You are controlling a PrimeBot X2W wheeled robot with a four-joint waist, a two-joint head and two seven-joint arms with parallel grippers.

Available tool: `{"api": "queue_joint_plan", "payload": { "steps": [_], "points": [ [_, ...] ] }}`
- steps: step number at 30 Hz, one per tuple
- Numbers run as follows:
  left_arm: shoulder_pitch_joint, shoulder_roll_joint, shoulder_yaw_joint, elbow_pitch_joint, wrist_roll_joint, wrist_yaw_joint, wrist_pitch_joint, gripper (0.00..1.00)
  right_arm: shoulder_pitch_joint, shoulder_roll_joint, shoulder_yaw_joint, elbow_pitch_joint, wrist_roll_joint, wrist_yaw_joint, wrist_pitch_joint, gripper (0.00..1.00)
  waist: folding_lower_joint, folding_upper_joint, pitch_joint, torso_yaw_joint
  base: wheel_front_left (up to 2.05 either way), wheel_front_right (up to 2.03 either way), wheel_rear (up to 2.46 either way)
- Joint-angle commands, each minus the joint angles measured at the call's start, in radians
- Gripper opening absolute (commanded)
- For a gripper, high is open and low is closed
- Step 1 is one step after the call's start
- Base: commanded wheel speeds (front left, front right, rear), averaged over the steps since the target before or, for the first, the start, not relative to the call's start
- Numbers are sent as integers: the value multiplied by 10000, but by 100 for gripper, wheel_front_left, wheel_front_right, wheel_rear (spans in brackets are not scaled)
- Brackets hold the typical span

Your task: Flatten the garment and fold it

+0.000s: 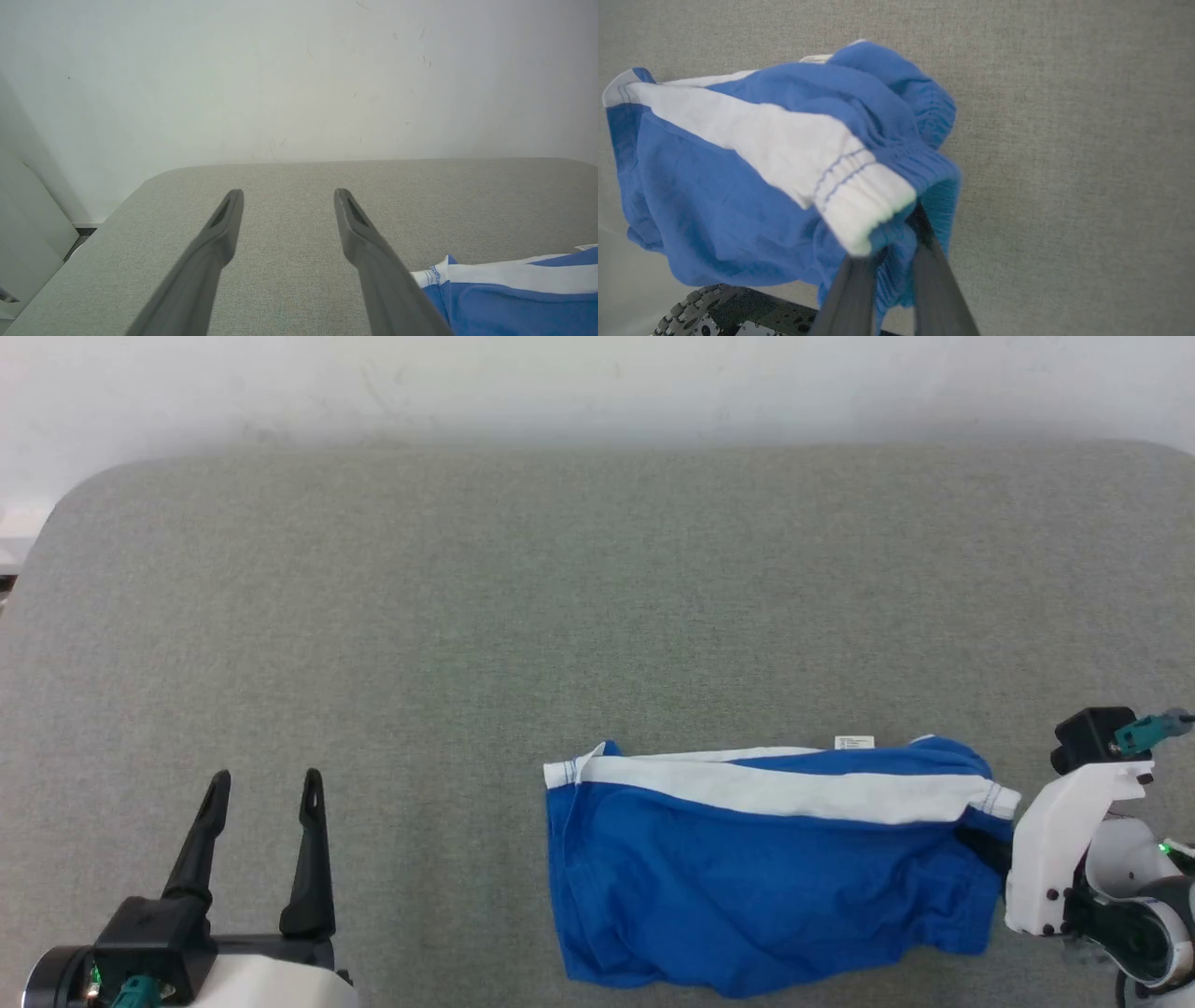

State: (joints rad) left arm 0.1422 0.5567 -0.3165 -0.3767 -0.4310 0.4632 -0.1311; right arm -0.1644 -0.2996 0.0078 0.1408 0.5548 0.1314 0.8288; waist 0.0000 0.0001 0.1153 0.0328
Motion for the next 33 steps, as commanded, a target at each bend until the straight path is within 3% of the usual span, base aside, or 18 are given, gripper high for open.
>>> {"api": "queue_joint_plan", "payload": {
  "steps": [1, 9, 12, 17, 23, 24, 25, 26, 27, 28, 33],
  "points": [
    [99, 36, 5, -52, 9, 76, 26, 100, 101, 49, -72, -190, 49, -7, 227, 0, 0, -1, -44, -62, 0, 0, 0],
    [193, 55, -39, -74, -61, 83, 101, 100, 243, 1473, -178, -1292, 1491, -7, 2713, 0, 0, -1, -166, -116, 0, 0, 0],
    [156, 42, -89, -83, -70, 69, 142, 100, 106, 2083, -50, -1345, 1831, -7, 3056, 0, 0, -1, -174, -80, 0, 0, 0],
    [-41, 5, -197, -102, -57, 1, 187, 100, -440, 2463, 696, -689, 1821, -7, 2462, 0, 0, -1, -26, 98, 0, 0, 0],
    [-428, -104, -345, -1, -48, -148, 155, 100, -1311, 2490, 2436, 802, 2468, -7, 756, 2, 0, -1, 291, 465, 0, 0, 0],
    [-494, -125, -361, 30, -50, -172, 137, 100, -1469, 2490, 2759, 1037, 2499, -7, 537, 24, 0, -1, 348, 516, 0, 0, 0],
    [-554, -147, -375, 60, -50, -192, 114, 100, -1606, 2491, 3054, 1242, 2579, -7, 349, 40, 0, -1, 409, 558, 0, 0, 0],
    [-609, -172, -386, 100, -52, -210, 86, 100, -1742, 2491, 3298, 1440, 2670, -7, 108, 47, 0, -1, 454, 592, 0, 0, 0],
    [-651, -195, -399, 147, -56, -223, 64, 100, -1870, 2491, 3509, 1638, 2726, -7, -152, 81, 0, -1, 481, 615, 0, 0, 0],
    [-686, -215, -409, 181, -61, -234, 44, 100, -2003, 2491, 3773, 1811, 2690, -7, -341, 100, 0, -1, 523, 629, 0, 0, 0],
    [-781, -288, -435, 309, -77, -248, -42, 100, -2502, 2492, 4811, 2249, 2966, -7, -1087, 100, 0, -1, 622, 619, 0, 0, 0]
  ]
}}
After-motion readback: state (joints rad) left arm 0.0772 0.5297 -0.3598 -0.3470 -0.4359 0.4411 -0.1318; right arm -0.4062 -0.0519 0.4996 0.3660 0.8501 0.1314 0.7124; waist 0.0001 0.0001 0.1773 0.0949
